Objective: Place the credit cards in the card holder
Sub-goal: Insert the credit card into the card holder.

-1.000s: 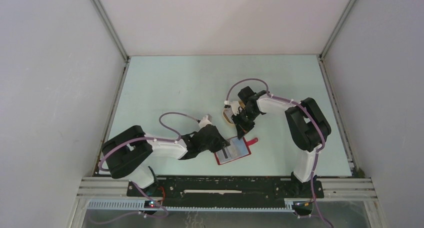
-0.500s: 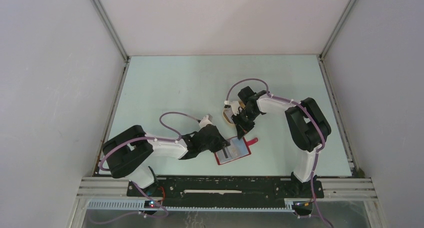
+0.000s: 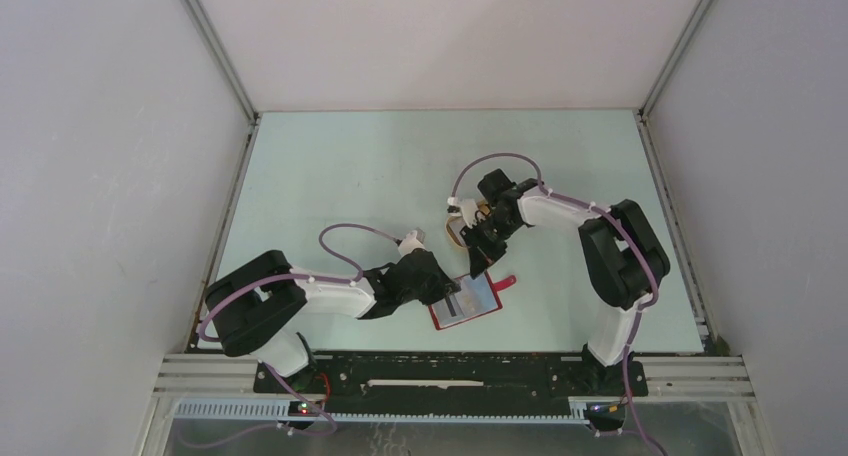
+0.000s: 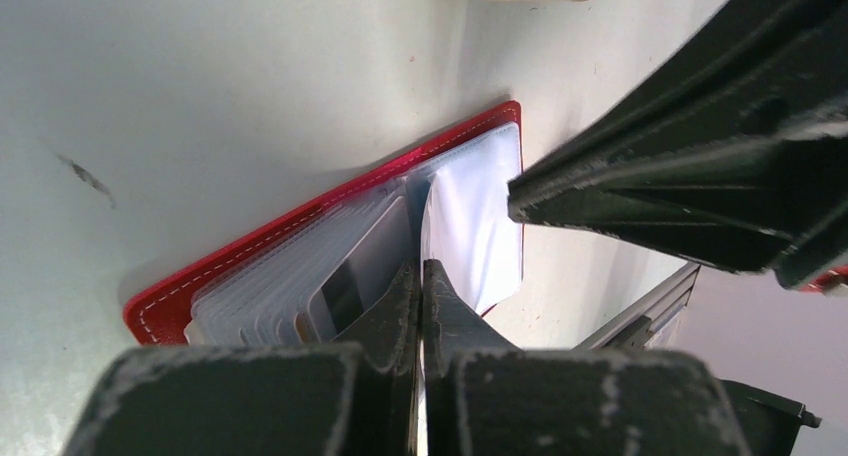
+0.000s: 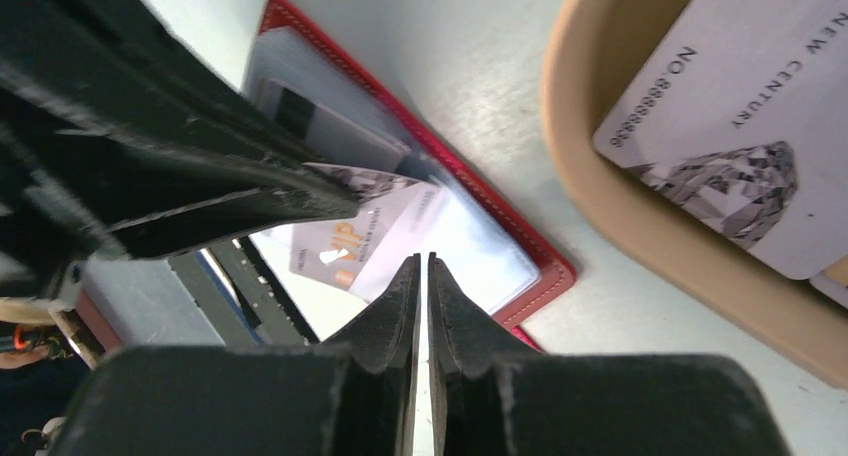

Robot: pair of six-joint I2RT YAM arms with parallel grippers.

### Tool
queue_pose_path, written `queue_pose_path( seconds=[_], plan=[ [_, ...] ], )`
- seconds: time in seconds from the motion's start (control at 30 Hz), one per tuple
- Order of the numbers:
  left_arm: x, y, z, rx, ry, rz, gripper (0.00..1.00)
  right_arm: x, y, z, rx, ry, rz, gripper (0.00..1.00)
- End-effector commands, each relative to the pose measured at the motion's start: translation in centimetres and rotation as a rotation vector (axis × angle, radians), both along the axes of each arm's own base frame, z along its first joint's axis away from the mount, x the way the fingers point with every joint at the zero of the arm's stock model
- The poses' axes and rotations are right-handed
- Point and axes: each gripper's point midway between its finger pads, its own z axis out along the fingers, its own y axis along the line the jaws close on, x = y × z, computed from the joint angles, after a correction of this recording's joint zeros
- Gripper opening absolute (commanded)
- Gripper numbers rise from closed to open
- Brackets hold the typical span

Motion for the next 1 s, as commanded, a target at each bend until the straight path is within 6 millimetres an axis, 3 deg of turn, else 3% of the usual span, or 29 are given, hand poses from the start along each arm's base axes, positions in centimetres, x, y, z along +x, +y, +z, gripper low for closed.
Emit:
queue_pose_path(
  seconds=[0.0,0.27,0.4,0.63,0.97],
  plan=[
    [-3.1,4.4,-5.4,0.230,0.095,-0.058,0.01,-0.1,1.3,4.0,0.127,-0.058,0.058,0.14],
    [-3.0,4.2,-5.2,0.205,0.075,-0.066,0.11,-2.5,1.6,7.6,0.315,-0.029,0.107,0.13],
    [-3.1,4.2,-5.2,0.190,0.064,-0.074,0.21,-3.6,1.8,7.9,0.363,0.031,0.102,0.13],
    [-3.1,4.3,-5.0,0.169,0.049,-0.071,0.28,-3.9,2.0,7.5,0.374,0.075,0.092,0.12],
    [-3.2,4.9,-4.8,0.180,0.043,-0.062,0.31,-4.9,1.8,10.3,0.486,-0.037,0.178,0.12]
  ],
)
